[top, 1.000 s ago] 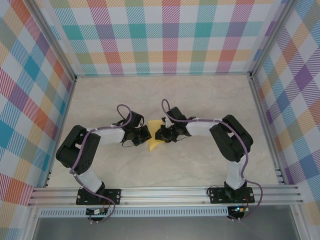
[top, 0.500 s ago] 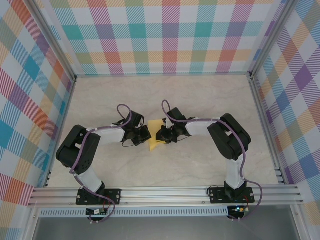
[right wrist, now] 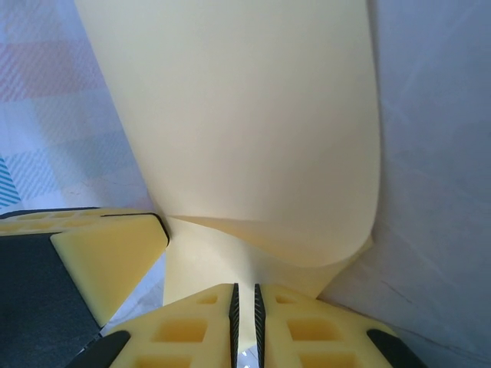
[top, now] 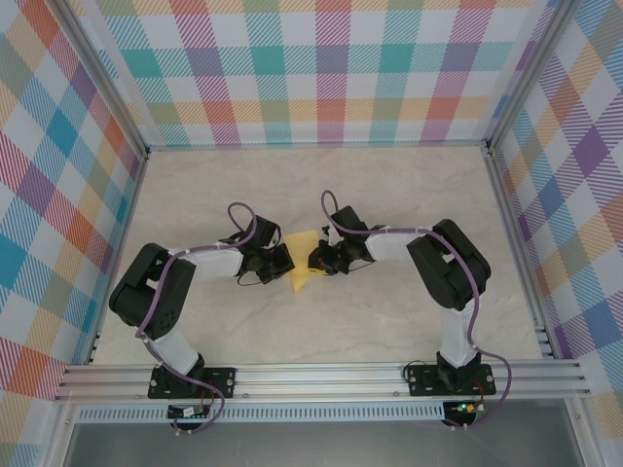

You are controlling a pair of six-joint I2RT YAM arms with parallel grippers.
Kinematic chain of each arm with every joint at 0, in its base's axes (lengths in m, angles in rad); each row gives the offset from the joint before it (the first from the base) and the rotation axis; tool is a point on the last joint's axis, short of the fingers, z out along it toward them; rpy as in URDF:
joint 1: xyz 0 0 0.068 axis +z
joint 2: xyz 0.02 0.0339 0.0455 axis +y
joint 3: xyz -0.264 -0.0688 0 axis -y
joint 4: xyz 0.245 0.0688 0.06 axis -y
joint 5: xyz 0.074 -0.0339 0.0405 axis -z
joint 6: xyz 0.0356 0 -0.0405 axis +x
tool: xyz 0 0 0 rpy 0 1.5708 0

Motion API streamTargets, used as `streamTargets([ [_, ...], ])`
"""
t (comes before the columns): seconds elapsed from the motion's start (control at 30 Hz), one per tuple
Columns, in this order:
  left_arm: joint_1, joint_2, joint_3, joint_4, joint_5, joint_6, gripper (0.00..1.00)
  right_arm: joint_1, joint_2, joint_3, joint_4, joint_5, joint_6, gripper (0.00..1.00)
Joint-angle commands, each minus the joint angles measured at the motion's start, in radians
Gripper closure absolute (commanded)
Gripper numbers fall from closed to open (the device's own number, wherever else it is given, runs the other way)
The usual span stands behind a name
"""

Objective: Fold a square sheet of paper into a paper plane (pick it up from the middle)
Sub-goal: Third fold the triangle at the center of the table.

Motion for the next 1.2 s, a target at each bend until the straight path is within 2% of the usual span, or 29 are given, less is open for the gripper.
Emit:
streamTargets([
  [0.0, -0.006, 0.026, 0.013, -0.053, -0.024, 0.020, 0.96, -0.014, -0.015, 0.023, -0.040, 0.038, -0.021, 0.85],
  [0.17, -0.006, 0.028, 0.014, -0.051, -0.022, 0.021, 0.96, -0.030, 0.027, 0.026, -0.045, 0.046, -0.013, 0.86],
  [0.43, -0.006, 0.032, 0.012, -0.055, -0.019, 0.022, 0.96, -0.045, -0.004, 0.053, -0.050, 0.053, -0.025, 0.85],
  [0.93, -0.008, 0.031, 0.012, -0.057, -0.014, 0.027, 0.96, -0.064, 0.090, 0.160, -0.119, 0.067, -0.058, 0.85],
  [1.17, -0.009, 0.025, 0.006, -0.059, -0.021, 0.024, 0.96, -0.059, -0.069, 0.050, -0.026, -0.020, -0.084, 0.85],
])
